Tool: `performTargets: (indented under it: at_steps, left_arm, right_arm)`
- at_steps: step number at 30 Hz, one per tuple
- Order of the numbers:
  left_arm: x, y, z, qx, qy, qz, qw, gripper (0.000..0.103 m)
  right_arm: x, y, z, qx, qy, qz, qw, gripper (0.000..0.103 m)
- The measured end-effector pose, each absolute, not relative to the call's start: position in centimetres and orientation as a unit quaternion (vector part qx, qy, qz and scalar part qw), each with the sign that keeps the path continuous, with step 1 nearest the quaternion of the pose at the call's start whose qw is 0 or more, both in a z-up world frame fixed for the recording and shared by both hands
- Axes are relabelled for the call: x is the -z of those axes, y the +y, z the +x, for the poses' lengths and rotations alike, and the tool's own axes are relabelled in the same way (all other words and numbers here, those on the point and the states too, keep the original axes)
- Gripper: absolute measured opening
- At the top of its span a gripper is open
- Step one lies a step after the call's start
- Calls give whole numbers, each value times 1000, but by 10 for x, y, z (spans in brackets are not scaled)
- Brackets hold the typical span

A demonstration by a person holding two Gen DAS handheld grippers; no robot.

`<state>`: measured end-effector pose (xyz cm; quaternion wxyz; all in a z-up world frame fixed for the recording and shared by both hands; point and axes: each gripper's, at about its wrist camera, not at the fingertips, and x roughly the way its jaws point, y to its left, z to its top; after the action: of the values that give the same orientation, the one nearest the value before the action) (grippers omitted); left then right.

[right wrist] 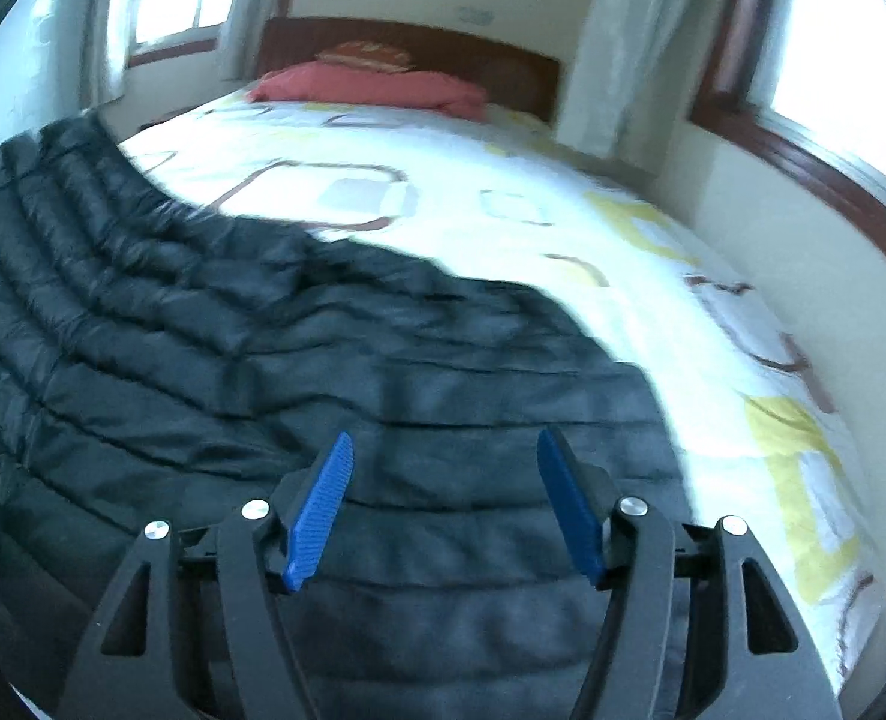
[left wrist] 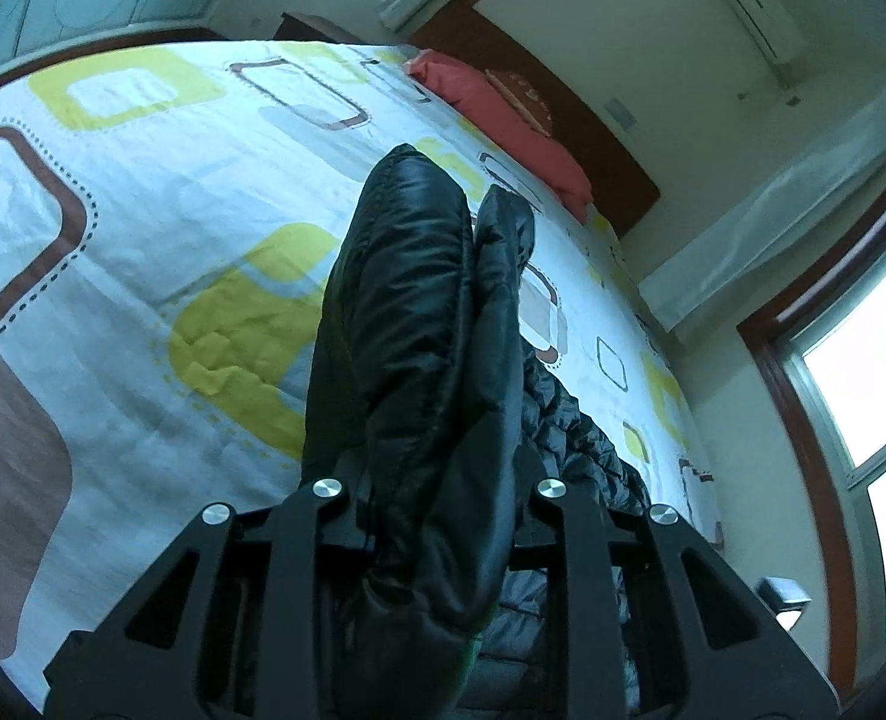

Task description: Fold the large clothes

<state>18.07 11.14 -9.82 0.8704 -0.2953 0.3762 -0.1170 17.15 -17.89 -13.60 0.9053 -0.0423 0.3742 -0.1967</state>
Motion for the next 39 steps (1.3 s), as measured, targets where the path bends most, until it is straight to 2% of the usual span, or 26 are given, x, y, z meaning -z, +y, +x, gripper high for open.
performTargets:
  at_steps: [6,9,19,31,39]
  left_arm:
    - [95,100,179,119,378,-279,875,25]
    - [88,84,177,125,378,-263,879,25]
    - [78,-8,165,156,387,-163,894,25]
    - [114,-124,149,183,406,-22,895,25]
    - [142,-148,143,177,391,18,903,25]
  right_arm:
    - [156,-232,155,311,398,-100,857,63]
    - [183,-257,158,306,436,-82,843,63]
    - [202,-271,164,290,427,-41,855,63]
    - [207,-270,130,277,417,-2,866,63]
    - [209,-273,129,275,415,5,867,63]
